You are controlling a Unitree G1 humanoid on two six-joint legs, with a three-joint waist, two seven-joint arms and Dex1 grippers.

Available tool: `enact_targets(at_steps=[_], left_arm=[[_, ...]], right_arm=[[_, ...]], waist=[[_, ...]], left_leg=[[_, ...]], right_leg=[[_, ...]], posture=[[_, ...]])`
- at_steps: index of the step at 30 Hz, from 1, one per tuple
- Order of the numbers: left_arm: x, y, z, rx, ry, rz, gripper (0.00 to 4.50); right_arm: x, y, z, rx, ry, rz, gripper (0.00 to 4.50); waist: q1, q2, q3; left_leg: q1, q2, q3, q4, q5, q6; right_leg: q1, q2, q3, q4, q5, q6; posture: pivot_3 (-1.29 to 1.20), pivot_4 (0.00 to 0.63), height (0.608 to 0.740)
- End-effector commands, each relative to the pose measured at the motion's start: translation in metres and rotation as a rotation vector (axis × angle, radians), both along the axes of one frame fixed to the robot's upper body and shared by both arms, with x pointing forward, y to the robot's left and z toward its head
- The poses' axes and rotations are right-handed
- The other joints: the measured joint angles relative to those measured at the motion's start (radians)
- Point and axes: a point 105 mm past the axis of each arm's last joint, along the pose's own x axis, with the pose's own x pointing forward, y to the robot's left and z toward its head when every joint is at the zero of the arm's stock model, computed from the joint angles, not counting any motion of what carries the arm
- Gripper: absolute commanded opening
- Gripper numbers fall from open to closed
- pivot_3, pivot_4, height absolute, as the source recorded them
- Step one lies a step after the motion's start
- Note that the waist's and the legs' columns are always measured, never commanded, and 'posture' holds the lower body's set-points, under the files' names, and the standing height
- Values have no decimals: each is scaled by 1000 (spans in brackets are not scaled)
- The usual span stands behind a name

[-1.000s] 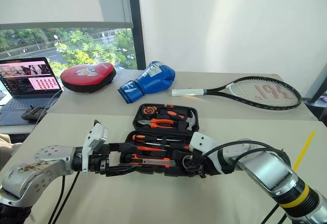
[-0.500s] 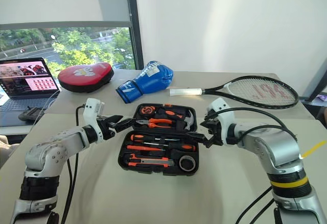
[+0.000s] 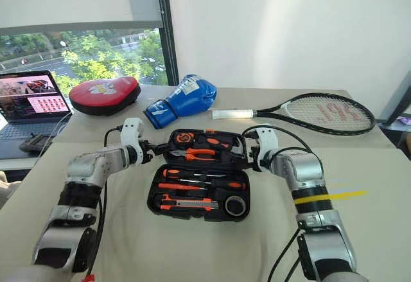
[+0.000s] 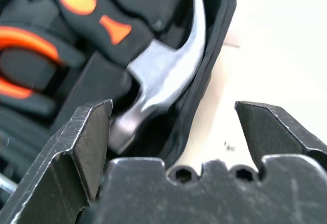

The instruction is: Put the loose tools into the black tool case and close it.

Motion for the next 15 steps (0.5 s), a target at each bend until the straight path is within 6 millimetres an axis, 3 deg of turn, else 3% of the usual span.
enact_targets(at_steps=[1, 3, 11, 13, 15], left_arm=[[7, -8, 2, 33, 6, -57, 3703], [7, -8, -2, 41, 27, -70, 3259], [10, -12, 3, -57, 28, -79, 245], [9, -13, 9, -121, 12, -84, 0], [4, -17, 14, -128, -29, -140, 0]], right_arm=[[12, -7, 6, 60, -8, -39, 3942], [14, -5, 8, 95, 9, -25, 3490], [8, 6, 12, 97, 21, 86, 722], [4, 10, 20, 118, -9, 128, 86], [-1, 13, 24, 105, -52, 173, 23]], waist=[[-5, 0, 0], [-8, 0, 0], [-7, 0, 0], [-8, 0, 0], [-6, 0, 0]], left_leg=[[0, 0, 0, -1, 0, 0], [0, 0, 0, -1, 0, 0], [7, 1, 1, 0, 0, 0], [7, 2, 1, 0, 0, 0], [6, 2, 1, 0, 1, -1]], right_leg=[[0, 0, 0, 0, 0, 0], [0, 0, -1, 0, 0, 0], [5, -2, 1, 1, 1, 0], [4, -1, 1, 3, 1, 0], [2, -2, 2, 9, 2, -1]], posture=[[0, 150, 740], [0, 150, 740], [0, 150, 740], [0, 150, 740], [0, 150, 740]])
